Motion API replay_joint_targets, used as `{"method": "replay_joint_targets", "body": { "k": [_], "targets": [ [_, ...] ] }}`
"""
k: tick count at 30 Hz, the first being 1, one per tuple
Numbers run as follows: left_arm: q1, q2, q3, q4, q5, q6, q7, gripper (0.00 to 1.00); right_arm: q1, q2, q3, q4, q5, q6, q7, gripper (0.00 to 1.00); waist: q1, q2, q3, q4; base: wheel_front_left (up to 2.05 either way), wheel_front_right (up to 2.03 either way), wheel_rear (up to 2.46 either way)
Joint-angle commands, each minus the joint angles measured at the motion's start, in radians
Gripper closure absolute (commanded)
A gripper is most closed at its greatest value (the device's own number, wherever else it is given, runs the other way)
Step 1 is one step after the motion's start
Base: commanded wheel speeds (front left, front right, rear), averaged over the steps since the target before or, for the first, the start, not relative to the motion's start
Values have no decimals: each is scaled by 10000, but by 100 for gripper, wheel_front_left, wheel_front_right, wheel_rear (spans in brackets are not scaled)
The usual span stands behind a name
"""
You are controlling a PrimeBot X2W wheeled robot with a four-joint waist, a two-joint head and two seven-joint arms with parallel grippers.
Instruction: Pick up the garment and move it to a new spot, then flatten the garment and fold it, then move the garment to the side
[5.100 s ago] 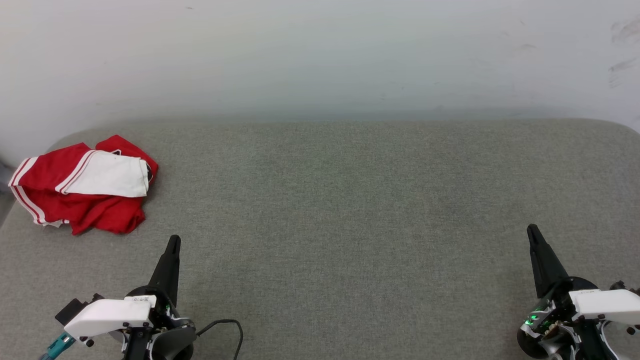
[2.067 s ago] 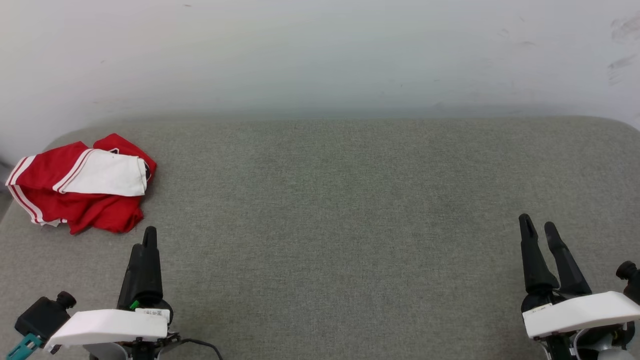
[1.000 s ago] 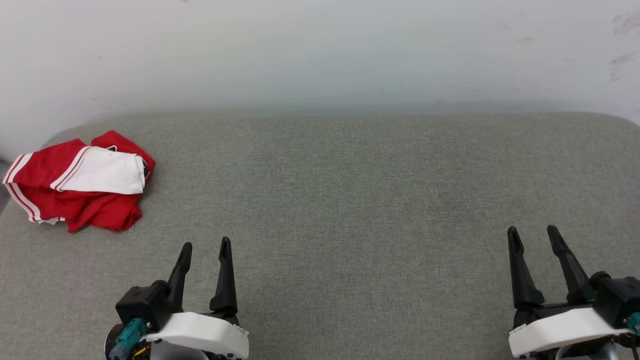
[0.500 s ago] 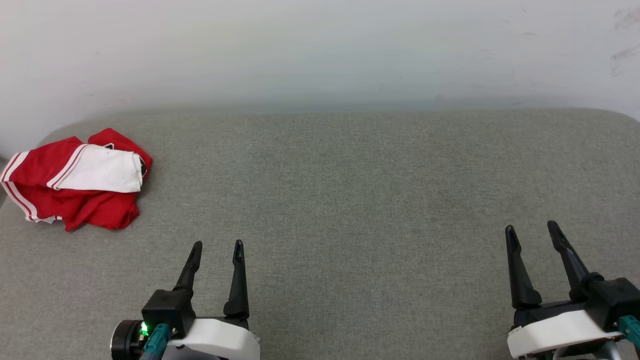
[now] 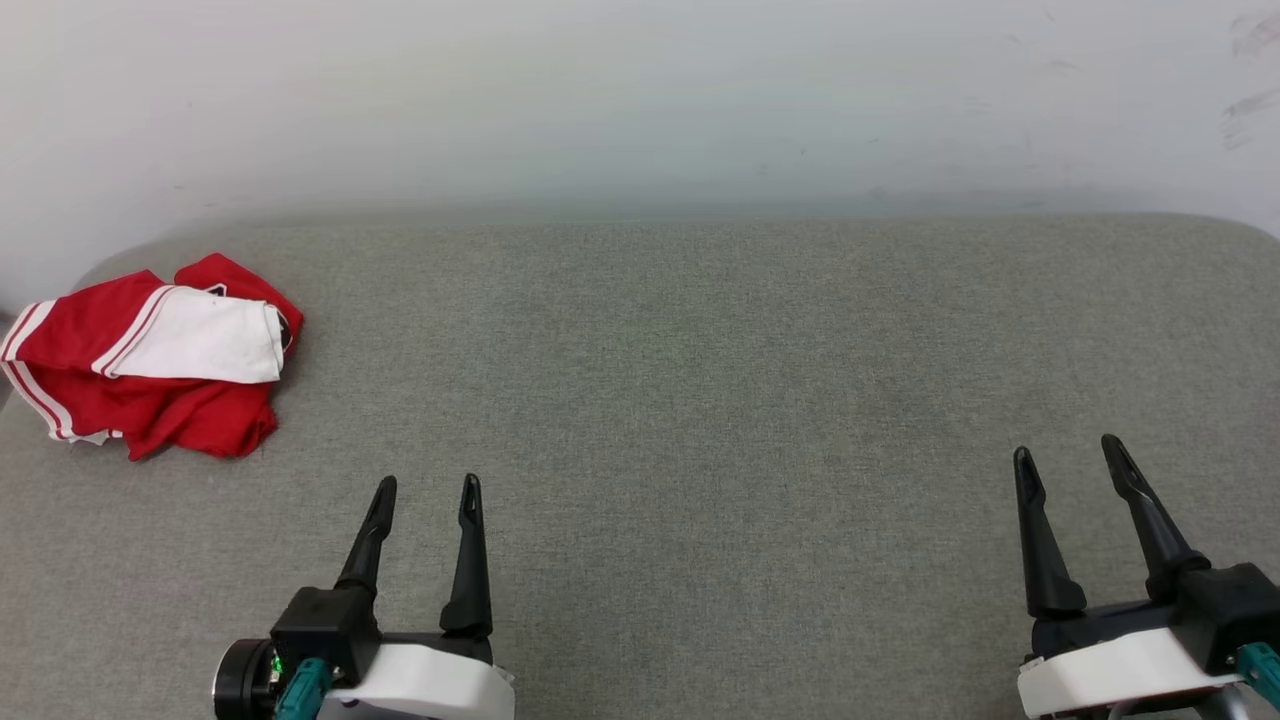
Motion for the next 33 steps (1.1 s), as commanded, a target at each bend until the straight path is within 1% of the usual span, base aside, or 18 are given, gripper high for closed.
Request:
{"method": "replay_joint_targets", "body": {
  "k": [1, 7, 11, 17, 23, 33],
  "targets": [
    [89, -45, 101, -27, 63, -106, -82, 0, 81, 33, -21, -98, -96, -6, -94, 0, -1, -1, 1, 2, 0, 0, 0],
    [177, -296, 552, 61, 420, -764, -208, 0, 156, 35, 150, -234, -596, -6, -196, 0, -1, -1, 5, 56, 0, 0, 0],
    [214, -371, 679, 191, 761, -1030, -273, 0, 241, 36, 203, -256, -838, -6, -287, 0, -1, -1, -1, 267, 0, 0, 0],
    [309, -419, 820, 277, 1265, -1124, -378, 0, 328, 36, 398, -189, -1183, -7, -376, 0, -1, -1, -69, 817, 0, 0, 0],
    [324, -425, 862, 287, 1163, -969, -360, 0, 336, 36, 515, -19, -1020, -8, -357, 0, -1, -1, -114, 1597, 0, 0, 0],
    [392, -425, 884, 457, 1118, -1031, -360, 0, 300, 35, 724, 121, -964, -8, -358, 0, -1, -1, -135, 2954, 0, 0, 0]
  ]
}}
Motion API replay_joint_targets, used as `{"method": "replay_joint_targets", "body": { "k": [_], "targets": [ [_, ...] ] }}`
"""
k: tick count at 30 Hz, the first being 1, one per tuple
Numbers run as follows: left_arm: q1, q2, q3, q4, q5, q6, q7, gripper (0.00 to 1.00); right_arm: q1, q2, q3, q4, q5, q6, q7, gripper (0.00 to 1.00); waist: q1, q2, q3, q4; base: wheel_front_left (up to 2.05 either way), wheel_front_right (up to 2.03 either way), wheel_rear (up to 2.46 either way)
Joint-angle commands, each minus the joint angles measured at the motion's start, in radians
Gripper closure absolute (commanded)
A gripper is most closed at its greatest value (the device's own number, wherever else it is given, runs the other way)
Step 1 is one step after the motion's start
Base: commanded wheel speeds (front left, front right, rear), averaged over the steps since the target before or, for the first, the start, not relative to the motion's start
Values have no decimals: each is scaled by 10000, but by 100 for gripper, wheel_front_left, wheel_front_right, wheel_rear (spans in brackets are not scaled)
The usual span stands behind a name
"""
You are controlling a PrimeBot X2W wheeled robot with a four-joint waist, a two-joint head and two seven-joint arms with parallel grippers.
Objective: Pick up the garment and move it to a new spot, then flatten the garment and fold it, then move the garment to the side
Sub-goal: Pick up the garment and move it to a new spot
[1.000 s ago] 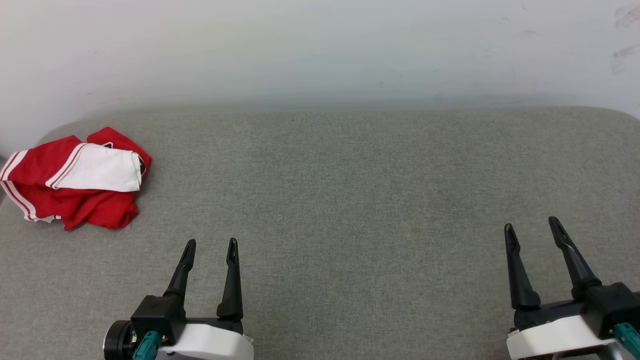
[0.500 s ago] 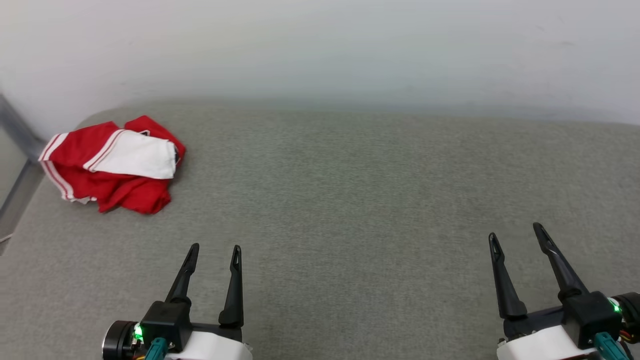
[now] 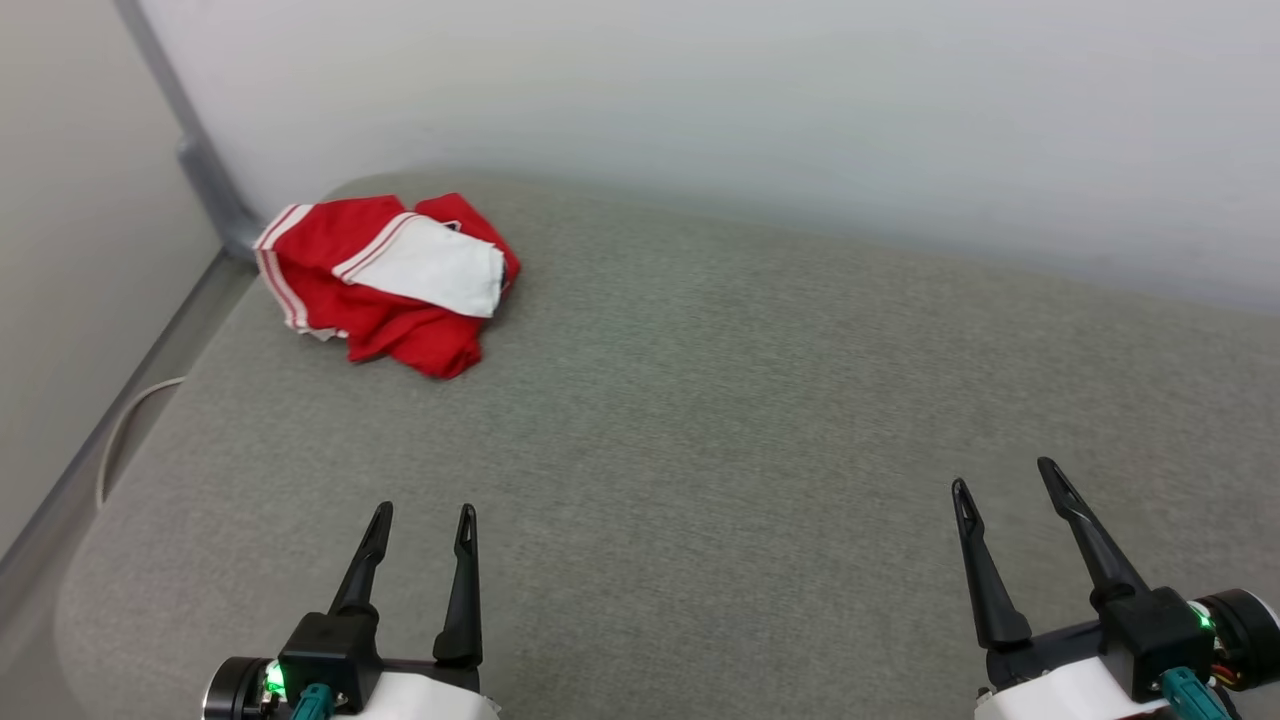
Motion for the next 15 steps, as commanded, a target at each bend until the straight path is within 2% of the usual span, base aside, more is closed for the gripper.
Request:
{"method": "replay_joint_targets", "body": {
  "k": [1, 9, 15],
  "targets": [
    [65, -18, 20, 14, -23, -15, -28, 0, 38, 29, 28, 22, 92, -10, -21, 0, 0, 0, -14, 396, 0, 0, 0],
    [71, -19, 43, 72, -2, -64, -28, 0, -71, 30, 103, 106, 89, -10, -21, 0, 0, 0, 65, 1108, 0, 0, 0],
    [112, -20, 148, 26, 23, -72, -28, 0, -127, 30, 153, 158, 130, -10, -21, 0, 0, 0, 131, 1291, 0, 0, 0]
  ]
}}
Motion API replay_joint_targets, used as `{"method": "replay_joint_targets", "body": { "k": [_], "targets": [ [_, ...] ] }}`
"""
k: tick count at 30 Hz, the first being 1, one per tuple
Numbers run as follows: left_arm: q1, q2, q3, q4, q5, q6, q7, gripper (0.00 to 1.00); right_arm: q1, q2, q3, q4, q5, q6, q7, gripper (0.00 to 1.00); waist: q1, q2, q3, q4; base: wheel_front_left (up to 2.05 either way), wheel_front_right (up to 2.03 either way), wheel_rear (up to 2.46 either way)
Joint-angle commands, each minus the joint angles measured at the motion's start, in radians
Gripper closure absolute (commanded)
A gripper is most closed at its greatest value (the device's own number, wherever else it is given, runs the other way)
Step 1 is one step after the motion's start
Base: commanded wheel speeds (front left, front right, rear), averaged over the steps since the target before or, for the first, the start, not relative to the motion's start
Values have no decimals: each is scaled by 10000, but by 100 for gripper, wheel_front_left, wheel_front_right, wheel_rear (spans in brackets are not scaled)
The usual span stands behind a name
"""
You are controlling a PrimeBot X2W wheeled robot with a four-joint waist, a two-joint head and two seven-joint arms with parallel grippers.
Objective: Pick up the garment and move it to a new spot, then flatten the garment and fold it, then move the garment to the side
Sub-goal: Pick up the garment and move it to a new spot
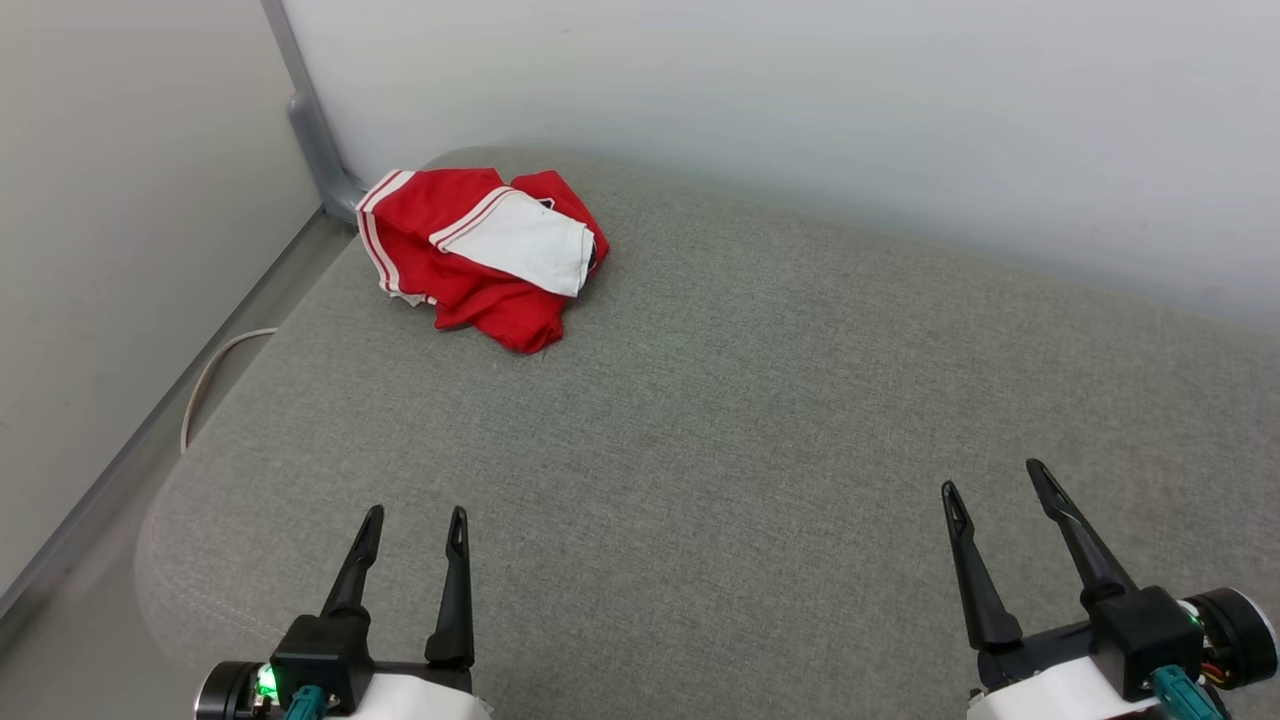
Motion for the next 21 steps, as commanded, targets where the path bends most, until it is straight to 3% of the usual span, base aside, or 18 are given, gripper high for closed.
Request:
{"method": "replay_joint_targets", "body": {
  "k": [1, 6, 11, 14, 15, 16, 21],
  "targets": [
    [55, -20, 30, -47, -14, 8, -28, 0, -89, 28, 4, 19, 52, -10, -21, 0, 0, 0, 37, 15, 0, 0, 0],
    [-225, -18, 259, -120, -177, -45, -28, 0, -213, 26, 75, -34, -8, -10, -21, 0, 0, 0, 361, -162, 0, 0, 0],
    [-988, 8, 808, 271, -193, -521, -26, 0, -581, 23, 150, -253, -180, -10, -21, 0, 0, 0, 1147, -695, 0, 0, 0],
    [-1912, 300, 1142, 757, -247, -849, -26, 0, -899, 19, 120, -476, -326, -10, -21, 0, 0, 0, 1854, -1078, 0, 0, 0],
    [-2257, 470, 1185, 1013, -240, -951, -26, 0, -981, -2, 133, -544, -383, -10, -21, 0, 0, 0, 2110, -1207, 0, 0, 0],
    [-3562, 1123, 1072, 2092, -351, -1205, 67, 0, -1260, -136, 134, -704, -492, -10, -21, 0, 0, 0, 2770, -1513, 0, 0, 0],
    [-5888, 2669, 437, 3462, -604, -1370, 1426, 0, -1743, -300, 267, -939, -664, -10, -23, 0, 0, 0, 3867, -2093, 0, 0, 0]
  ]
}}
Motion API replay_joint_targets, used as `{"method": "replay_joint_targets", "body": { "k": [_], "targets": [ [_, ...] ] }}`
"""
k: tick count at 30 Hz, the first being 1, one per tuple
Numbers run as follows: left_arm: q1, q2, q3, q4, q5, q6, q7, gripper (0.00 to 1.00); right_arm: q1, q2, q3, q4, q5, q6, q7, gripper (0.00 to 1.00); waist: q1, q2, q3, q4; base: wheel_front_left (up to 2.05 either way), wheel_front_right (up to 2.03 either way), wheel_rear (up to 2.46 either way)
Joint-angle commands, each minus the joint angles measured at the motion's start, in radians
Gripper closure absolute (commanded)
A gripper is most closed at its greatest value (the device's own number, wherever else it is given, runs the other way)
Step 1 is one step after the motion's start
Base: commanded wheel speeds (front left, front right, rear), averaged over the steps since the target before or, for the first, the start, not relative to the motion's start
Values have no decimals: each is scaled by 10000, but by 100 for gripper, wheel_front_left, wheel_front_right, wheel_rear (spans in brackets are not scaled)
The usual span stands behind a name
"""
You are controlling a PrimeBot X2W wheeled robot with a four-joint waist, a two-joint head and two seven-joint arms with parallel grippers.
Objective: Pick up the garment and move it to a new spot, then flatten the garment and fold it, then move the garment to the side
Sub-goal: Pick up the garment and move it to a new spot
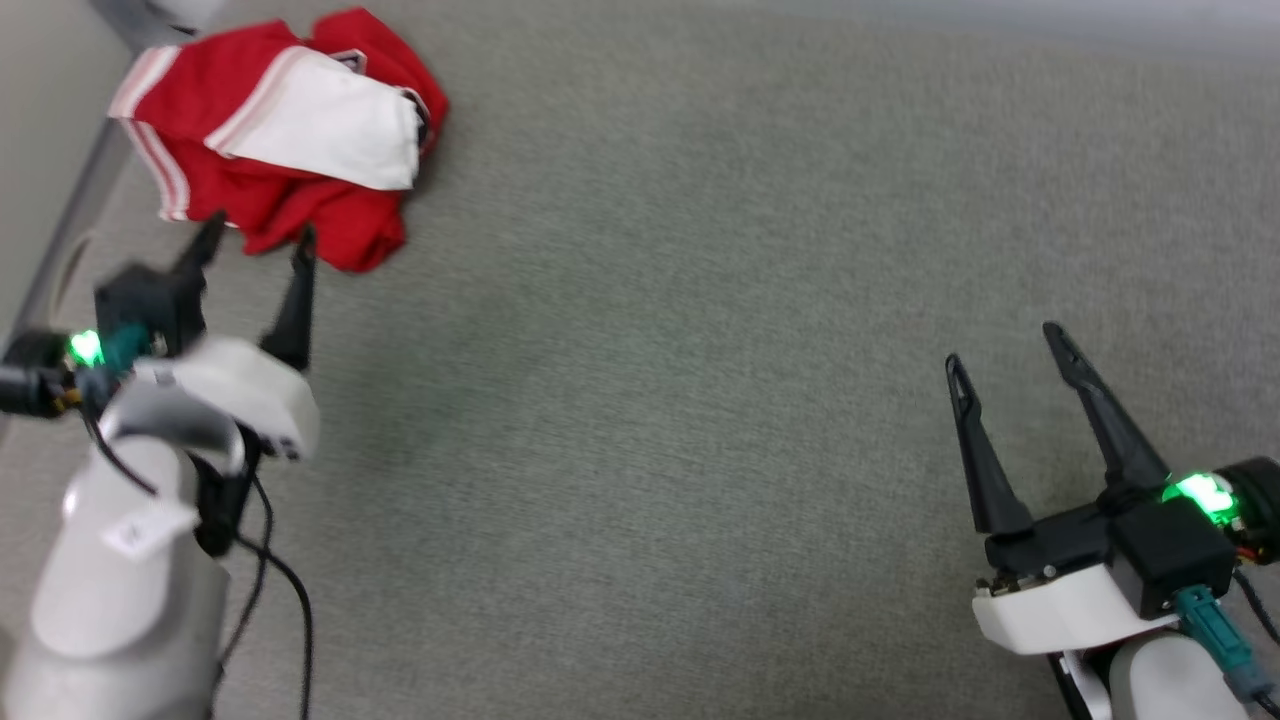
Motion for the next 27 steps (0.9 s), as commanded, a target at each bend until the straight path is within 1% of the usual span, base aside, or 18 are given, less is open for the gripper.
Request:
{"method": "replay_joint_targets", "body": {
  "k": [1, 4, 5, 7, 12, 14, 17, 20, 22, 23, 24, 25, 27],
  "targets": [
    [-668, 441, -398, 332, -320, -22, 595, 0, -314, -50, -33, -143, -94, -10, -21, 0, -2, 0, 1094, -798, 0, 0, 0],
    [-1776, 1502, -1306, 712, -1093, -20, 1677, 0, -541, -46, -81, -264, -130, -10, -21, 0, -2, 0, 1628, -1088, 0, 0, 0],
    [-1776, 1502, -1306, 712, -1093, -20, 1677, 0, -541, -46, -81, -264, -130, -10, -21, 0, -2, 0, 1628, -1088, 0, 0, 0],
    [-2356, 2178, -1820, 865, -1461, -21, 2207, 0, -681, -42, -43, -350, -146, -10, -23, 0, -2, 0, 1917, -1276, 0, 0, 0],
    [-3370, 3294, -2613, 1419, -2622, -24, 3464, 0, -919, 9, -22, -465, -207, -10, -21, 0, -2, 0, 2501, -1723, 0, 0, 0],
    [-3627, 3576, -2765, 1595, -3183, -25, 3965, 0, -1011, 27, -6, -502, -210, -10, -21, 0, -2, 0, 2669, -1858, 0, 0, 0],
    [-3866, 3959, -2960, 1846, -3689, -25, 4487, 0, -1026, 48, -21, -559, -219, -10, -21, 0, -2, 0, 2865, -2005, 0, 0, 0],
    [-4008, 4097, -3046, 2151, -4165, -26, 4941, 0, -1071, 65, -27, -618, -247, -10, -21, 0, -2, 0, 3000, -2081, 0, 0, 0],
    [-3957, 4050, -3145, 2326, -4551, -26, 5316, 0, -1064, 70, -52, -620, -261, -10, -21, 0, -2, 0, 3029, -2081, 0, 0, 0],
    [-3912, 4005, -3201, 2378, -4753, -28, 5503, 45, -1060, 78, -61, -612, -271, -10, -21, 0, -2, 0, 3028, -2071, 0, 0, 0],
    [-3865, 3971, -3253, 2358, -4941, -29, 5626, 100, -1062, 83, -70, -583, -280, -10, -21, 0, -2, 0, 3018, -2057, 0, 0, 0],
    [-3813, 3956, -3304, 2303, -5069, -29, 5657, 100, -1063, 84, -84, -540, -292, -10, -21, 0, -2, 0, 2984, -2028, 0, 0, 0],
    [-3769, 4026, -3352, 2105, -5139, -43, 5285, 100, -1043, 96, -68, -476, -304, -10, -21, 0, -2, 0, 2860, -1964, 0, 0, 0]
  ]
}}
